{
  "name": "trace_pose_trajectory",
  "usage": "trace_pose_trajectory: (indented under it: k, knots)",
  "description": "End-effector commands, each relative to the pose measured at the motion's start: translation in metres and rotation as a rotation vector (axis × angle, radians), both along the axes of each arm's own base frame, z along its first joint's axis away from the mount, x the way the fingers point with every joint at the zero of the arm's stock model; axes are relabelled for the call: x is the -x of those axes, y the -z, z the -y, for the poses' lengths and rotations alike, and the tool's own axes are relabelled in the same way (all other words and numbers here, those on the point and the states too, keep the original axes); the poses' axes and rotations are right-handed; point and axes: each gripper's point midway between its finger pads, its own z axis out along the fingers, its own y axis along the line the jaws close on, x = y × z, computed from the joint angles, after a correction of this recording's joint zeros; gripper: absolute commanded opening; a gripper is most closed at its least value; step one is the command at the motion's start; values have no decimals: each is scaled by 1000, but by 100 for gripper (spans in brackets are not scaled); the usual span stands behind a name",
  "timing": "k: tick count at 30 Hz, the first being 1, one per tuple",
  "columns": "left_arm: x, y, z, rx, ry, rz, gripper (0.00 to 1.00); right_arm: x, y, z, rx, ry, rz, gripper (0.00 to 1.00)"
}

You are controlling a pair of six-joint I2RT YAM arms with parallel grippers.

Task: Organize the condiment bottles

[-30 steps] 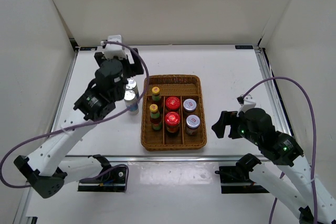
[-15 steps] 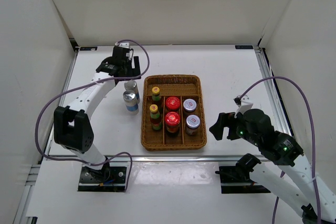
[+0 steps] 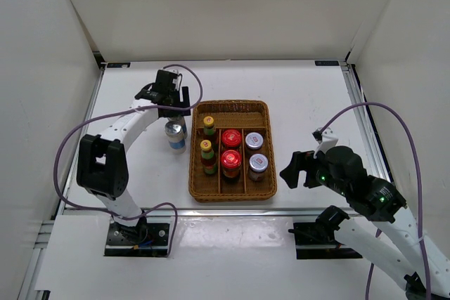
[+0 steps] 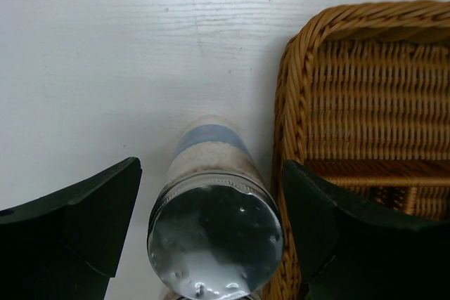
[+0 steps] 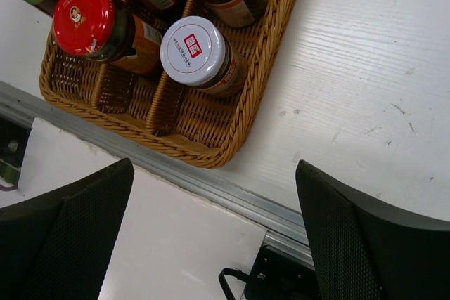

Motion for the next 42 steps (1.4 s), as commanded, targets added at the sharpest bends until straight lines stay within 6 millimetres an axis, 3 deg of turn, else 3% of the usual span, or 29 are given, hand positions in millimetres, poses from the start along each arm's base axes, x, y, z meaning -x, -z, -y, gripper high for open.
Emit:
trace_pose_trajectory:
  k: [1, 3, 6, 7, 9, 10, 12, 13, 16, 18, 20, 22, 26, 30, 32, 36, 42]
  knots:
    - [3, 1, -1, 10, 1, -1, 91, -3, -8, -3, -19, -12, 39, 99]
    - [0, -3, -1, 7, 8, 9, 83, -4, -6, -4, -13, -12, 33, 99]
    - [-7, -27, 0, 23, -6, 62, 72, -4, -6, -4, -13, -12, 33, 99]
    - [-13, -53, 3, 24, -12, 129, 68, -4, -6, -4, -13, -12, 33, 99]
    - [-20, -79, 4, 17, -25, 187, 63, -4, -5, -4, -7, -12, 26, 99]
    - [-28, -107, 5, 30, -33, 244, 56, -4, -5, -4, -7, -12, 26, 99]
    - [-29, -135, 18, 28, -8, 291, 48, -4, -5, -4, -7, -12, 26, 99]
    - [-33, -162, 28, 50, 8, 343, 41, -4, -5, -4, -7, -12, 26, 99]
    - [-35, -200, 51, 73, 51, 416, 33, -4, -5, -4, -7, -12, 26, 99]
    - [-36, -214, 67, 85, 87, 451, 33, -7, -3, 1, 12, 12, 30, 99]
    - [-35, -218, 103, 131, 194, 467, 33, -8, -12, 10, -12, 72, 63, 99]
    - [-35, -222, 125, 142, 249, 494, 33, -7, -16, 16, -29, 102, 85, 99]
    - [-19, -215, 189, 195, 387, 485, 31, -2, -26, 24, -88, 120, 142, 99]
    - [-7, -192, 240, 185, 493, 463, 31, -1, -24, 24, -87, 117, 146, 99]
    - [-3, -186, 255, 192, 525, 450, 31, -2, -22, 23, -78, 116, 138, 99]
    - [-1, -151, 278, 162, 552, 398, 34, -2, -21, 23, -71, 116, 131, 99]
    - [-11, -111, 286, 125, 549, 344, 37, -1, -22, 22, -79, 107, 137, 99]
